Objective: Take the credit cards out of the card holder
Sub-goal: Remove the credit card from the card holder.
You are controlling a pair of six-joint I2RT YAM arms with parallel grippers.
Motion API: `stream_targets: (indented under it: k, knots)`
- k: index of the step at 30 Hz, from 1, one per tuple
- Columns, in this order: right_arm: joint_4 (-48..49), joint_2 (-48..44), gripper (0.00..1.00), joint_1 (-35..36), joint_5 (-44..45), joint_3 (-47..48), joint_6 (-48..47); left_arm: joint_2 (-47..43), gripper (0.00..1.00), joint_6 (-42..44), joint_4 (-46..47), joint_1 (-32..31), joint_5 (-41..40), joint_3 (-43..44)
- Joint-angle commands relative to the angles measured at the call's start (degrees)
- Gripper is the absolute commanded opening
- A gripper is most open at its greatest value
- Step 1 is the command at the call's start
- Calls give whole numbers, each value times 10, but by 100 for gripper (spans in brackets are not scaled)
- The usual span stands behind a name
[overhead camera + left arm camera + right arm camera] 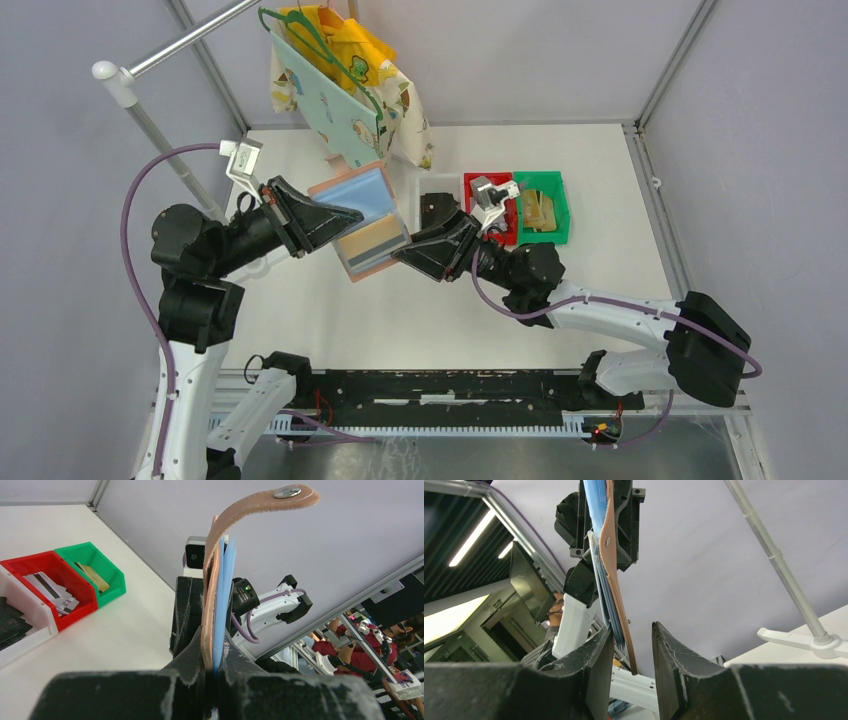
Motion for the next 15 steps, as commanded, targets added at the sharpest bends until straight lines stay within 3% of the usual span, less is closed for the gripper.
stream_targets:
  k: [1,8,15]
  knots:
    - [51,-7,40,9,78,3,-6,1,2,-32,28,-2,27,18]
    - [76,-2,47,38,201,-21,-29,3,2,-39,34,-1,32,20]
    - [187,52,53,44,190,4,1,4,2,-33,30,-1,36,23]
